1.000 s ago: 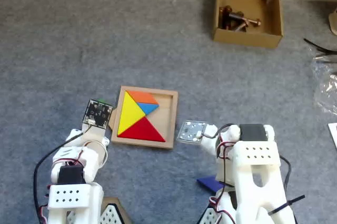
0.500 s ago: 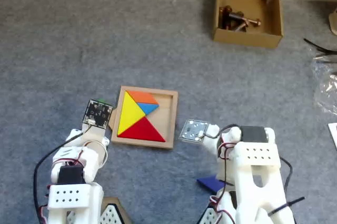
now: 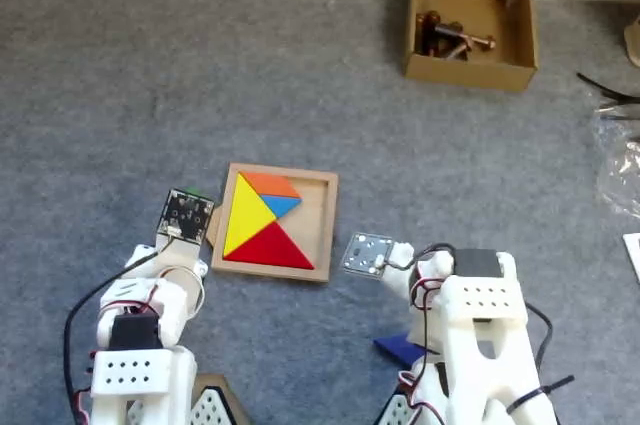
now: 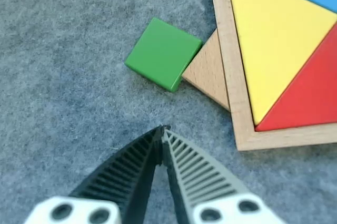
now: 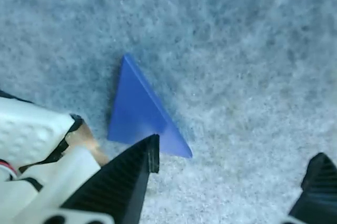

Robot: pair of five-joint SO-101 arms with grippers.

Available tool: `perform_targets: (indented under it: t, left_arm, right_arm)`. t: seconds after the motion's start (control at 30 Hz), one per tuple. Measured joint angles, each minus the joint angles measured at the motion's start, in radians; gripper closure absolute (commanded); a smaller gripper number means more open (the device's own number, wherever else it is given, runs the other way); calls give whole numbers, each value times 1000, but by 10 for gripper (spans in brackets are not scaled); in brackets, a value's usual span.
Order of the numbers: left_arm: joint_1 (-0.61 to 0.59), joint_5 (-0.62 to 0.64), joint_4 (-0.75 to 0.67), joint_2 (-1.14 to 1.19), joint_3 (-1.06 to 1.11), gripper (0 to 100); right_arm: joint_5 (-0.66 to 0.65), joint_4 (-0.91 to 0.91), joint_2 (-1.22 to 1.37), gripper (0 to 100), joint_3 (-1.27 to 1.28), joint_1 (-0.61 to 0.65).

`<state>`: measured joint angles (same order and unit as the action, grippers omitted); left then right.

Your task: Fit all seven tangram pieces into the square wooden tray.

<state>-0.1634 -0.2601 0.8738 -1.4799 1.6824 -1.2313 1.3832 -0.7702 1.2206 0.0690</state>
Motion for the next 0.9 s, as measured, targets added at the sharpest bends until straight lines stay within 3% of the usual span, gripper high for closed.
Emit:
perform_targets:
  t: [0.37, 0.77, 0.9]
  left_arm:
    - [0, 0, 0, 0, 0, 993]
    - [0, 0, 0, 0, 0, 993]
    - [0, 0, 0, 0, 0, 993]
  right_arm:
    - [278, 14, 12, 595, -92, 2]
    - [456, 17, 12, 595, -199, 2]
    - [577, 17, 12, 595, -212, 2]
